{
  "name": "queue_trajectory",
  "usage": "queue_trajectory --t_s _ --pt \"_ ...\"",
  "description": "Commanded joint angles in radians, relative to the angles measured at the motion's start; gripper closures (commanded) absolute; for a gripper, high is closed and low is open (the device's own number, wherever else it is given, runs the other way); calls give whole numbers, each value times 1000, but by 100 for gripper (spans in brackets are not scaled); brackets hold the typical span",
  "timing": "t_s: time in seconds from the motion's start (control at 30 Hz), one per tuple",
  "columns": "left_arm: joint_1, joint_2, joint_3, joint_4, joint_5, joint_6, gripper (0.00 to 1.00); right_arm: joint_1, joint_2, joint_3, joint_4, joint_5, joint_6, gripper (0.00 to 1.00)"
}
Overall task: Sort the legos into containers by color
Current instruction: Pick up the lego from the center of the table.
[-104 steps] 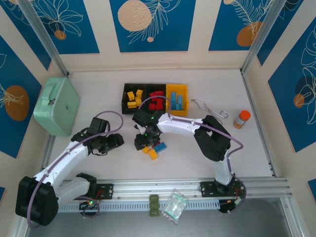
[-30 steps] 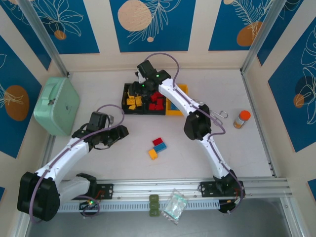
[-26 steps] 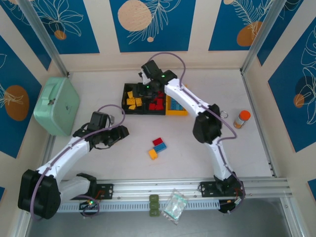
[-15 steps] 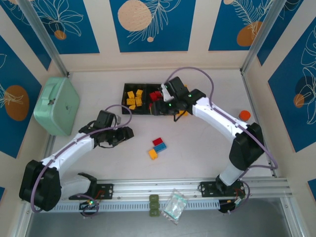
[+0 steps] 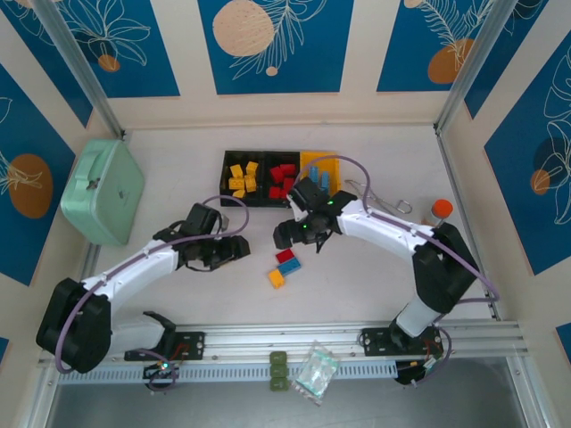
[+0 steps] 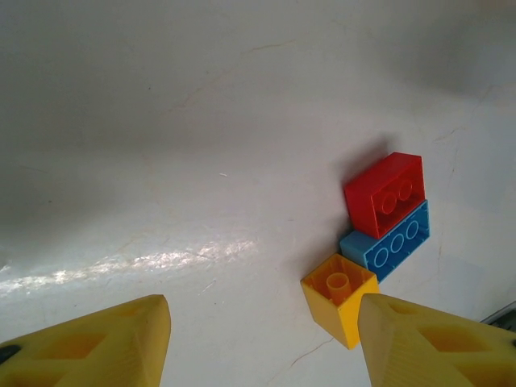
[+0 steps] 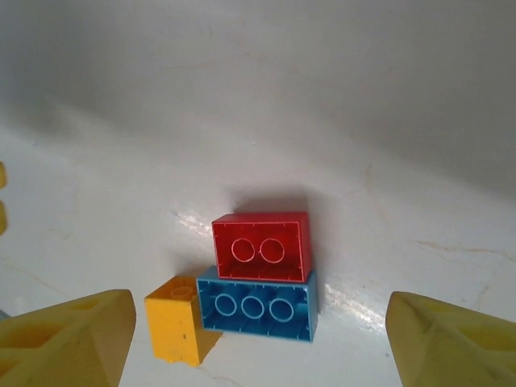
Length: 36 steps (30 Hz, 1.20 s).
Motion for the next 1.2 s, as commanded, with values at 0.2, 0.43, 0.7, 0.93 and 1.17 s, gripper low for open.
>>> queue_trajectory --t_s 0.2,0.43,0.7,0.93,1.17 --pt "-8 -51 -50 9 -4 -22 36 57 166 93 -5 81 -69 18" --pt "-8 -34 -57 29 -4 -29 36 88 241 121 -33 94 -73 19" --pt "-8 -15 -65 41 -6 -32 36 110 276 116 -44 96 -49 29" --pt "-7 -19 -70 48 -8 -38 36 107 277 131 -44 96 -45 50" --pt "-8 -21 -55 76 -8 -41 37 67 232 199 -63 100 -53 55"
